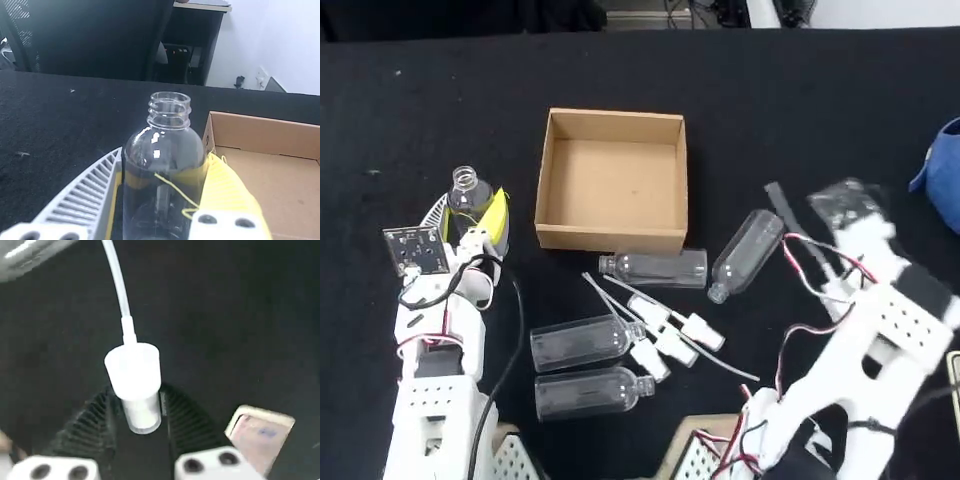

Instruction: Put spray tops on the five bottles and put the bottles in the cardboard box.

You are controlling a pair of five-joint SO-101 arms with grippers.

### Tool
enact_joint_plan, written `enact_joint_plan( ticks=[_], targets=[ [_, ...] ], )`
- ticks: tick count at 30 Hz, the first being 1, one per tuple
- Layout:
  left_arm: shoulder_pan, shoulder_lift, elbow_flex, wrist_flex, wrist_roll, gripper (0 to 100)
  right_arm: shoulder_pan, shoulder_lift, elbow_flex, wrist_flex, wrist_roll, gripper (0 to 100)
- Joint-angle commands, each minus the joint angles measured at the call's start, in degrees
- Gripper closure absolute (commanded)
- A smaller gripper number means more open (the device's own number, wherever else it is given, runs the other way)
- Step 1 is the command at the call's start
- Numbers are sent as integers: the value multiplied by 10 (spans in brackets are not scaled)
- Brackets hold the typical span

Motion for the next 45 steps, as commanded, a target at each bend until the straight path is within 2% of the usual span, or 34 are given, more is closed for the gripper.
enact_joint_plan(
  ticks=[1, 5, 9, 12, 17, 20, 22, 29, 34, 36, 45],
  targets=[
    [-5, -4, 14, -12, 5, 970, 59, -3, 39, -115, -178, 987],
    [-8, -4, 14, -12, 5, 970, 82, -3, 87, -149, -324, 971],
    [-9, -4, 14, -12, 5, 970, 83, -3, 110, -148, -430, 824],
    [-9, -4, 14, -12, 5, 970, 61, -5, 99, -112, -450, 737],
    [-8, -4, 14, -11, 5, 970, 3, -7, 54, 0, -409, 730],
    [-9, -4, 14, -11, 4, 970, -5, -6, 24, 22, -351, 730],
    [-9, -4, 14, -11, 4, 970, 4, -4, 7, 20, -280, 730],
    [-9, -4, 14, -11, 5, 970, 80, -3, 2, -15, 144, 730],
    [-9, -4, 14, -11, 5, 970, 154, -3, 2, -27, 353, 730],
    [-8, -4, 14, -11, 5, 970, 171, -2, 18, -51, 397, 730],
    [-9, -4, 14, -11, 4, 970, 181, -3, 146, -219, 476, 729]
  ],
)
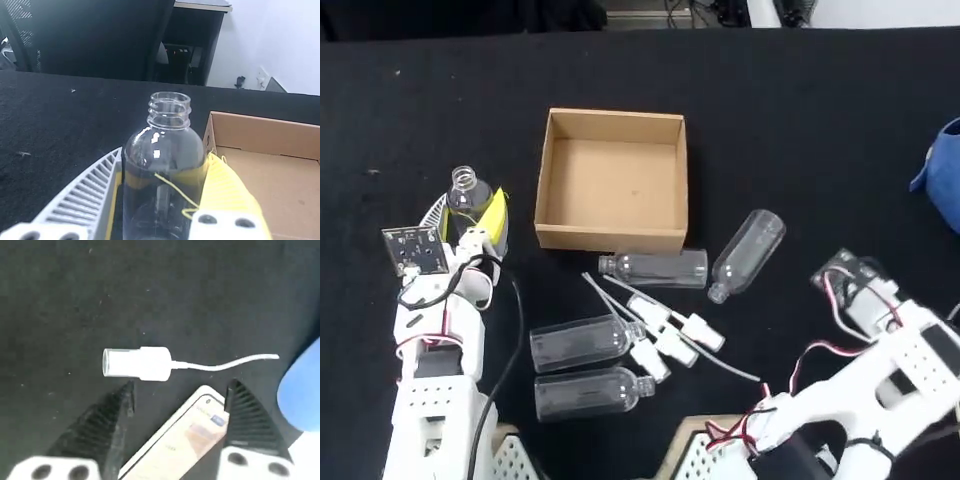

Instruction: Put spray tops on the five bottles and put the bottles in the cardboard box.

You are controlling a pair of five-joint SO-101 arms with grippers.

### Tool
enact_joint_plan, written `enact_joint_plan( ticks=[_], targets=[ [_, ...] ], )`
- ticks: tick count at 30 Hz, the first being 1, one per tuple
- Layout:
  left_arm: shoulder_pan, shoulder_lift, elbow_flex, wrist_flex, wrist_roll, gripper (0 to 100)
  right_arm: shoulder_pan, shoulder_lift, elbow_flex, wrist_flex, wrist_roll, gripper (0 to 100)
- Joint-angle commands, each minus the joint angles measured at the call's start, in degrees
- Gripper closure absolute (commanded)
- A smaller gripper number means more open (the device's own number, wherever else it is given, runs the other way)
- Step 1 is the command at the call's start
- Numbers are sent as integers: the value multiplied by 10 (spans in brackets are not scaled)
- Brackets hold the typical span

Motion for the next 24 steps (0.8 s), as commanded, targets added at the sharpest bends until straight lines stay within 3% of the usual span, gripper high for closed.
enact_joint_plan(
  ticks=[1, 9, 14, 21, 24],
  targets=[
    [-7, -4, 14, -11, 5, 970, 20, -4, 15, -47, 41, 728],
    [-7, -4, 14, -11, 5, 970, 62, -4, 50, -52, 183, 730],
    [-7, -4, 14, -11, 5, 970, 63, -4, 75, -72, 189, 730],
    [-7, -4, 14, -11, 5, 970, 62, -4, 180, -254, 189, 729],
    [-7, -4, 14, -11, 5, 970, 54, -4, 201, -284, 188, 730]
  ],
)
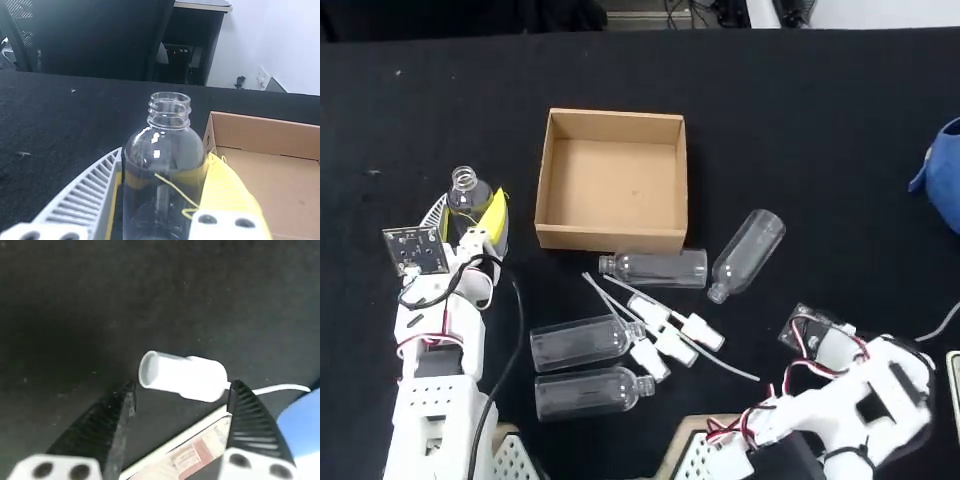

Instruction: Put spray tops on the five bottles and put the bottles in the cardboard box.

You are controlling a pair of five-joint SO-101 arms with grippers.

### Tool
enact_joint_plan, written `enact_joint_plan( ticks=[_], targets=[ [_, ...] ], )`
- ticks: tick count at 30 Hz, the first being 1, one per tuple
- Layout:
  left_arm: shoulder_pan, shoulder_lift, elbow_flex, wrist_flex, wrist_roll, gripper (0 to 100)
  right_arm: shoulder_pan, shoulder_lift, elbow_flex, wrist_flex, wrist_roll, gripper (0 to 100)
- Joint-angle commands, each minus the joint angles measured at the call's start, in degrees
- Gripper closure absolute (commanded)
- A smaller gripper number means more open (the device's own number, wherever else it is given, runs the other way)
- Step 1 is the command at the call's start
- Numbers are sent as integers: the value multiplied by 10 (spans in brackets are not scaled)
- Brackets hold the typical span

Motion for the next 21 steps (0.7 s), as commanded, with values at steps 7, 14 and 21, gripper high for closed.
enact_joint_plan(
  ticks=[7, 14, 21],
  targets=[
    [-7, -4, 14, -11, 5, 970, -52, -7, 5, -38, -84, 796],
    [-5, -4, 14, -11, 5, 970, -135, -8, 3, -42, -223, 961],
    [-4, -4, 14, -11, 5, 970, -178, -8, -46, -23, -404, 979]
  ],
)
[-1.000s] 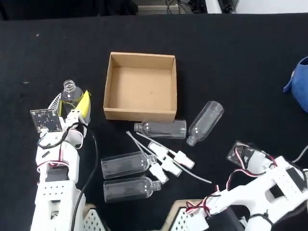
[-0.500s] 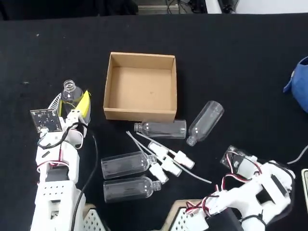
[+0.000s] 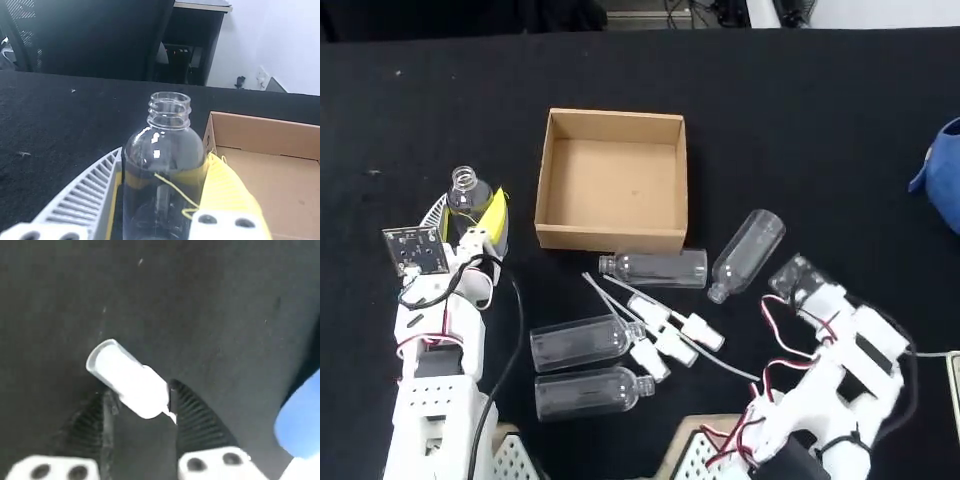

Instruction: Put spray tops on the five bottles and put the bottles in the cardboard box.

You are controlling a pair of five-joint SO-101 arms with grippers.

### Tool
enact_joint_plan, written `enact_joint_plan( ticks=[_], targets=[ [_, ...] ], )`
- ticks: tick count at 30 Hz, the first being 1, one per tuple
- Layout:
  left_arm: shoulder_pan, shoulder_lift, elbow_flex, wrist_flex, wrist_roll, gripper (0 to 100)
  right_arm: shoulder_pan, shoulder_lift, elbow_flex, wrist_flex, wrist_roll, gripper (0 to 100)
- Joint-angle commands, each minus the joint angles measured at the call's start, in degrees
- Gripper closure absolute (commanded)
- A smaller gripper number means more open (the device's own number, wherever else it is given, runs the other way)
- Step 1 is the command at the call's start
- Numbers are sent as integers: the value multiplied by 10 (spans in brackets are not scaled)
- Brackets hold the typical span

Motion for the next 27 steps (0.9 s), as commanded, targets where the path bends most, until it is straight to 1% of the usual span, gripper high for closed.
enact_joint_plan(
  ticks=[1, 3, 8, 10, 12, 14, 17, 23, 27],
  targets=[
    [-4, -4, 14, -11, 5, 970, -25, -7, -67, 31, -98, 979],
    [-4, -4, 14, -11, 5, 970, -30, -7, -108, 96, -153, 972],
    [-5, -4, 14, -11, 5, 970, -44, -3, -266, 324, -309, 970],
    [-6, -4, 14, -11, 5, 970, -52, -3, -314, 397, -355, 970],
    [-7, -4, 14, -11, 5, 970, -66, -3, -342, 440, -393, 970],
    [-7, -4, 14, -11, 5, 970, -77, -3, -352, 457, -427, 970],
    [-7, -4, 14, -11, 4, 970, -85, -3, -353, 476, -455, 969],
    [-7, -4, 14, -11, 4, 970, -84, -2, -370, 545, -438, 969],
    [-7, -4, 14, -11, 4, 970, -81, 31, -363, 509, -443, 969]
  ],
)
